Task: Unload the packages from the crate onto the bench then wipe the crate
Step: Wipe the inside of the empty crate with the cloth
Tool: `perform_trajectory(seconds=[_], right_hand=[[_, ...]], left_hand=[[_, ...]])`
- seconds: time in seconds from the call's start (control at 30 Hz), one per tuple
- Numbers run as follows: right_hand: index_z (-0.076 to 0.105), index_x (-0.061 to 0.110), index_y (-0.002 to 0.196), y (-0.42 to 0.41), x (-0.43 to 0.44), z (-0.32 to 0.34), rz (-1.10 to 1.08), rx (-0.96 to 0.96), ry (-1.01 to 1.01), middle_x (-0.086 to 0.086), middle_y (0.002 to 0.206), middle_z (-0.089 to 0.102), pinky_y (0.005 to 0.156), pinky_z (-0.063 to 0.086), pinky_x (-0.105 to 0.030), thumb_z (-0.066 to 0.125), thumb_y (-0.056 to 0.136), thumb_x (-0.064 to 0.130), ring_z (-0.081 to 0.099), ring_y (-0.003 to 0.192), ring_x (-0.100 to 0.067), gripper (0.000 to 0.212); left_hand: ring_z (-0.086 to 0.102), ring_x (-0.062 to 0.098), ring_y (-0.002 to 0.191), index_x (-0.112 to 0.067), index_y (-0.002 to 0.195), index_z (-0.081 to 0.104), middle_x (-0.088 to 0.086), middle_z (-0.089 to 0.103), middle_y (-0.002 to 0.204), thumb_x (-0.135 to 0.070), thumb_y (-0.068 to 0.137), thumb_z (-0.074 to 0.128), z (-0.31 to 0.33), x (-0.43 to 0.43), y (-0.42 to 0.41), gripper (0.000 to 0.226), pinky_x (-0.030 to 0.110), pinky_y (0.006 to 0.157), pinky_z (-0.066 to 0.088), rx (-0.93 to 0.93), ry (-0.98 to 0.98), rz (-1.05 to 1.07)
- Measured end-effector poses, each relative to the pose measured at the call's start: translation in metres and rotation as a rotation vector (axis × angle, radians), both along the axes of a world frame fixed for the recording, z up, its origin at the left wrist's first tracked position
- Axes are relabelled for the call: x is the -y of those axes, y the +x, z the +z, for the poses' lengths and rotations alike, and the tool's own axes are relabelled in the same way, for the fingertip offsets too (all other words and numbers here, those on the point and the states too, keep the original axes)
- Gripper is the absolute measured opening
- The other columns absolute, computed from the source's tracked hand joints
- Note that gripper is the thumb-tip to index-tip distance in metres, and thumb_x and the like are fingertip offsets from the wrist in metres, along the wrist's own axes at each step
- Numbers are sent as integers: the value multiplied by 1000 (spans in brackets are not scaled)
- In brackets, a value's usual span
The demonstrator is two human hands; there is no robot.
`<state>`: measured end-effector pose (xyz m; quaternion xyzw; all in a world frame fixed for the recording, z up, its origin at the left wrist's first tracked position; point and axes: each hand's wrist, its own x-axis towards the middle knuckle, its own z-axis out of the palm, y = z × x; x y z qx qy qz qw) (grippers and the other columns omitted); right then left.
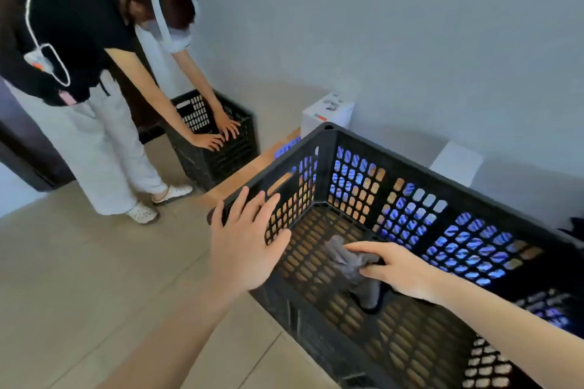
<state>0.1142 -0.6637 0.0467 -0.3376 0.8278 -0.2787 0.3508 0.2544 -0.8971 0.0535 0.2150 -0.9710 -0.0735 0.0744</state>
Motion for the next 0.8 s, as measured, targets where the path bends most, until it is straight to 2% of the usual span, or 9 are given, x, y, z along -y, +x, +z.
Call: perform_trajectory(seconds=[0.23,0.37,0.47,0.57,0.63,0.73,0.77,0.8], right_hand=[[54,35,131,29,-11,26,-224,-8,-101,20,130,56,110,38,-31,60,91,12,49,121,2,46],[53,35,131,32,-10,27,-320,-11,-141,21,129,56,106,40,-26,59,92,12,50,119,5,45],[52,36,132,22,-11,27,-409,-21,-169,22,129,54,103,41,-19,59,93,13,48,119,6,46],[51,43,125,12,-13,26,-482,-27,-189,28,122,54,92,41,-7,58,93,12,48,113,12,45],[50,46,121,9,-14,26,-535,-24,-192,30,118,54,85,41,-3,58,93,11,48,109,16,45],[51,44,123,7,-19,23,-619,-22,-185,27,120,55,87,41,-3,59,93,11,48,109,16,45],[52,43,123,8,-21,22,-648,-27,-187,25,122,56,90,41,-5,59,92,11,49,110,15,45],[52,42,124,9,-24,22,-681,-35,-188,24,123,57,94,42,-9,60,92,12,49,112,13,45]], left_hand=[[16,19,150,-35,147,39,-6,35,156,-65,82,9,3,4,2,78,53,119,12,29,14,-43],[38,26,142,-30,134,57,0,53,144,-62,81,25,-1,10,6,70,60,111,30,75,-10,-60],[46,30,134,-28,127,63,5,59,137,-62,77,32,-3,13,0,68,62,103,35,99,-11,-88],[50,33,125,-28,123,61,11,63,130,-64,71,37,-7,12,-4,67,65,94,41,109,-72,-130],[47,34,122,-30,123,56,14,64,127,-71,72,35,-11,15,-10,69,63,98,35,83,-110,-184],[41,32,126,-32,130,50,13,58,134,-79,83,15,-12,18,-27,75,50,116,9,39,-165,-344],[40,32,127,-32,131,49,12,55,137,-79,84,11,-10,18,-37,77,51,116,11,38,-172,-410],[40,31,128,-32,133,48,11,54,138,-78,85,10,-7,16,-49,77,54,113,22,40,-178,-479]])
